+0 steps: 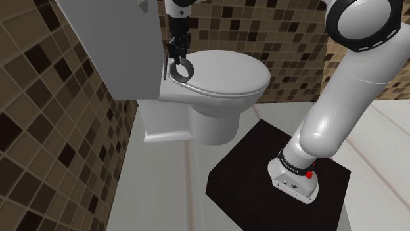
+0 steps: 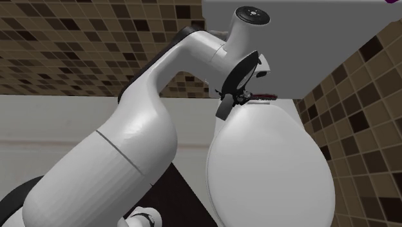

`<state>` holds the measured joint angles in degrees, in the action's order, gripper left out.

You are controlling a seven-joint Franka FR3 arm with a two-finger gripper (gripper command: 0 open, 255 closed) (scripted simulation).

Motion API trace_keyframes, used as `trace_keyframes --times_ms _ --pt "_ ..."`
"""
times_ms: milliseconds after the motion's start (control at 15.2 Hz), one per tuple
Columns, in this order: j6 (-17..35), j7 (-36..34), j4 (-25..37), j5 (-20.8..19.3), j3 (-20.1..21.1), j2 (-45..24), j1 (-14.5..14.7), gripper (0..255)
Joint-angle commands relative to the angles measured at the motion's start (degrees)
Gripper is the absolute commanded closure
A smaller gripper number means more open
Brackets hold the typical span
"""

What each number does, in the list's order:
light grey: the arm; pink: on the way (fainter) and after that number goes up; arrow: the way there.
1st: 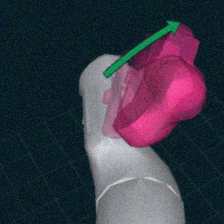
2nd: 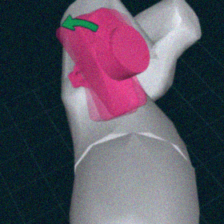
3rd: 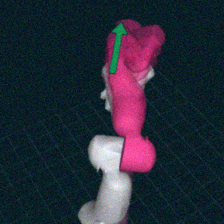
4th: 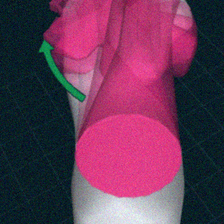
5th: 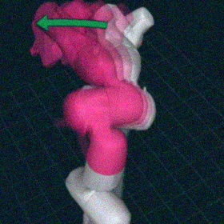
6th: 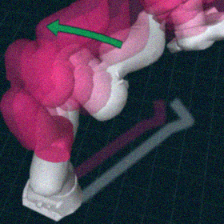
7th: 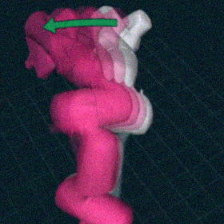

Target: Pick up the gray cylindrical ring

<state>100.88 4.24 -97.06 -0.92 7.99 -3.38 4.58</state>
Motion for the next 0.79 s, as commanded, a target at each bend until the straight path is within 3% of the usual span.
trace_keyframes --times_ms 0,726 --pt "-1.54 0.17 1.57 0.01 -0.07 -0.04 -0.08 255" --pt "-8.95 0.13 10.11 -0.15 0.0 -1.19 0.03 255"
